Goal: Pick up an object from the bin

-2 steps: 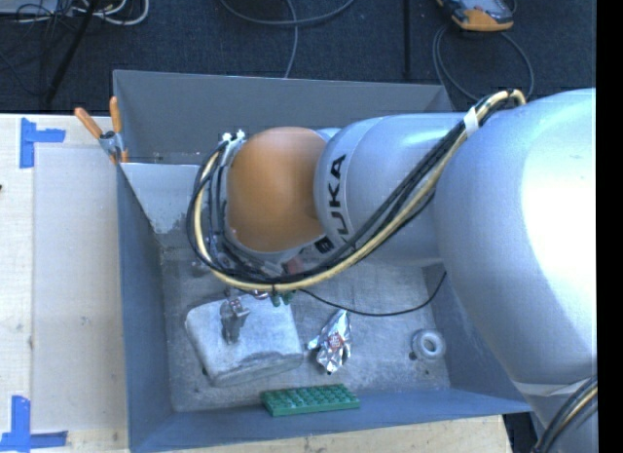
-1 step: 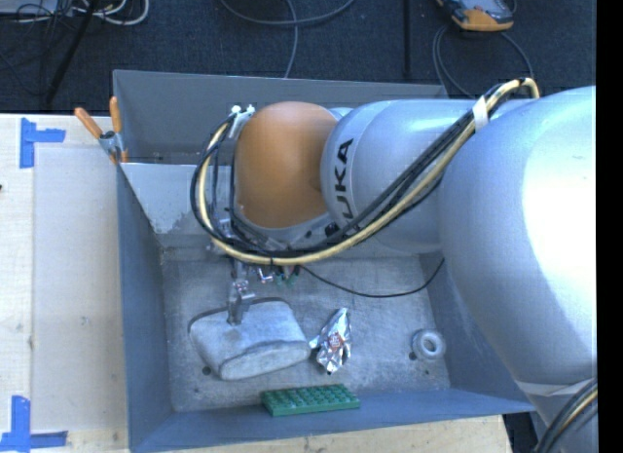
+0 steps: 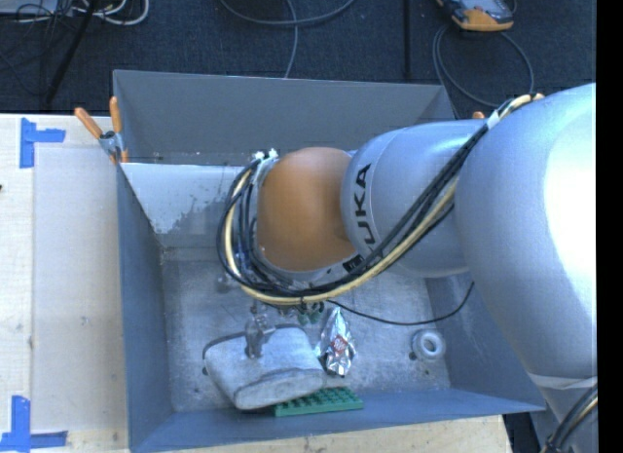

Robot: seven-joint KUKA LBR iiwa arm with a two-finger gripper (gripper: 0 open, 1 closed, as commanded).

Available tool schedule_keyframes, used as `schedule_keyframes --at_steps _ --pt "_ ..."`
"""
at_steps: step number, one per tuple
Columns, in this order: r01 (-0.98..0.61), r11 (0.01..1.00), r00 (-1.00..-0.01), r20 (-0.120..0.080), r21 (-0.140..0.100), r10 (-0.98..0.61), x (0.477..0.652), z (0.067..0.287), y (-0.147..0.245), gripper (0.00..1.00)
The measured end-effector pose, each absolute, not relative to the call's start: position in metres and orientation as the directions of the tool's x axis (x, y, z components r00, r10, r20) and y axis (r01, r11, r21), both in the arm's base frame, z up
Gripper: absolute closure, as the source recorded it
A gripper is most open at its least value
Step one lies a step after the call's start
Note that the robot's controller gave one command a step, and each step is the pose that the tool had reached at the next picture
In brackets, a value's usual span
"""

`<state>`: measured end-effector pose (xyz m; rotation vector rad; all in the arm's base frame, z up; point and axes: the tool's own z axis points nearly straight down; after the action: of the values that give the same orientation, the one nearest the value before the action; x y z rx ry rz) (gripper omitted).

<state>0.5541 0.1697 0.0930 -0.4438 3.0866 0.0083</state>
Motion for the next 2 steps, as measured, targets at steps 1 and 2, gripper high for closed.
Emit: schedule_keyframes --at_steps 1,2 --pt "-0.382 0.924 -0.921 -0.079 -0.005 -0.381 0.501 0.107 0.137 0.0" --pt "-0.482 0.876 -0.875 -0.042 -0.004 -0.482 0.533 0.078 0.148 0.0"
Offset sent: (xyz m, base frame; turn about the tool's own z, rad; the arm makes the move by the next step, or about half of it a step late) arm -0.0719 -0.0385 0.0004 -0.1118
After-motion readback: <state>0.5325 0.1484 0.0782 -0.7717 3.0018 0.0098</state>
